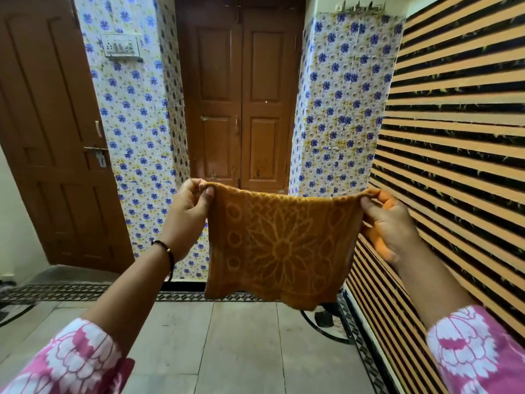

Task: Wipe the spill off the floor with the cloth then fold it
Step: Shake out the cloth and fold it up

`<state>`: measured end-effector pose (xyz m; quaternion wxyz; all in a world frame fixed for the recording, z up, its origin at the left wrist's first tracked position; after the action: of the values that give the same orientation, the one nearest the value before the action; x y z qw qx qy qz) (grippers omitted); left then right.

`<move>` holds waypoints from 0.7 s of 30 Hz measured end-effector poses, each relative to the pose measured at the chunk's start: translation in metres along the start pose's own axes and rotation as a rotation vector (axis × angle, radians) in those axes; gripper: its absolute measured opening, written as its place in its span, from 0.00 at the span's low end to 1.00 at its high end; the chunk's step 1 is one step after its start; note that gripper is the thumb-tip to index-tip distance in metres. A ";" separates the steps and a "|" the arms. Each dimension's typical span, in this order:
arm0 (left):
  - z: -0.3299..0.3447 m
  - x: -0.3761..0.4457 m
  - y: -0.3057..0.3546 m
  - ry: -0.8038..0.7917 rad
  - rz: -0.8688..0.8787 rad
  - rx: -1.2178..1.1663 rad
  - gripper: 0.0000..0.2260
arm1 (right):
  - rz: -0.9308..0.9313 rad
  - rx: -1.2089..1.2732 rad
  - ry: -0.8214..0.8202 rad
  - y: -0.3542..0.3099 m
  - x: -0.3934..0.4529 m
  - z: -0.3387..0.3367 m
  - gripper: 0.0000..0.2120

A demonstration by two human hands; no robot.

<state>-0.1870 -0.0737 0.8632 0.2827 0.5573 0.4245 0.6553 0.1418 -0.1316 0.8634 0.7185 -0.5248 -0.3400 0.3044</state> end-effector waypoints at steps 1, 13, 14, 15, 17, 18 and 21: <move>0.003 0.000 -0.003 0.020 -0.033 -0.003 0.03 | 0.061 0.001 0.025 0.006 0.002 0.004 0.05; 0.066 -0.034 -0.031 0.178 -0.411 -0.166 0.06 | 0.270 -0.063 0.128 0.050 -0.034 0.072 0.02; 0.074 -0.040 -0.029 0.149 -0.410 -0.188 0.05 | 0.267 -0.046 0.105 0.052 -0.043 0.083 0.02; 0.081 -0.045 -0.029 0.120 -0.403 -0.204 0.04 | 0.264 -0.017 0.082 0.053 -0.051 0.092 0.01; 0.088 -0.052 -0.024 0.072 -0.357 -0.234 0.05 | 0.245 0.039 0.043 0.055 -0.061 0.103 0.05; 0.089 -0.053 -0.022 0.053 -0.335 -0.249 0.06 | 0.239 0.059 0.012 0.056 -0.064 0.105 0.08; 0.086 -0.053 -0.017 -0.041 -0.261 -0.269 0.09 | 0.222 0.107 -0.136 0.052 -0.074 0.106 0.15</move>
<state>-0.0933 -0.0894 0.8236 0.4458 0.4678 0.3958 0.6525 0.0090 -0.1190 0.8238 0.6825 -0.4985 -0.3111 0.4347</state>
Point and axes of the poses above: each hand's wrist, its own x-axis towards the middle knuckle, its own z-axis out of the palm, y = z × x, the point moved 4 cm from there along x, towards the middle knuckle, and after that the axes turned 12 degrees about y, right-handed, at the moved point
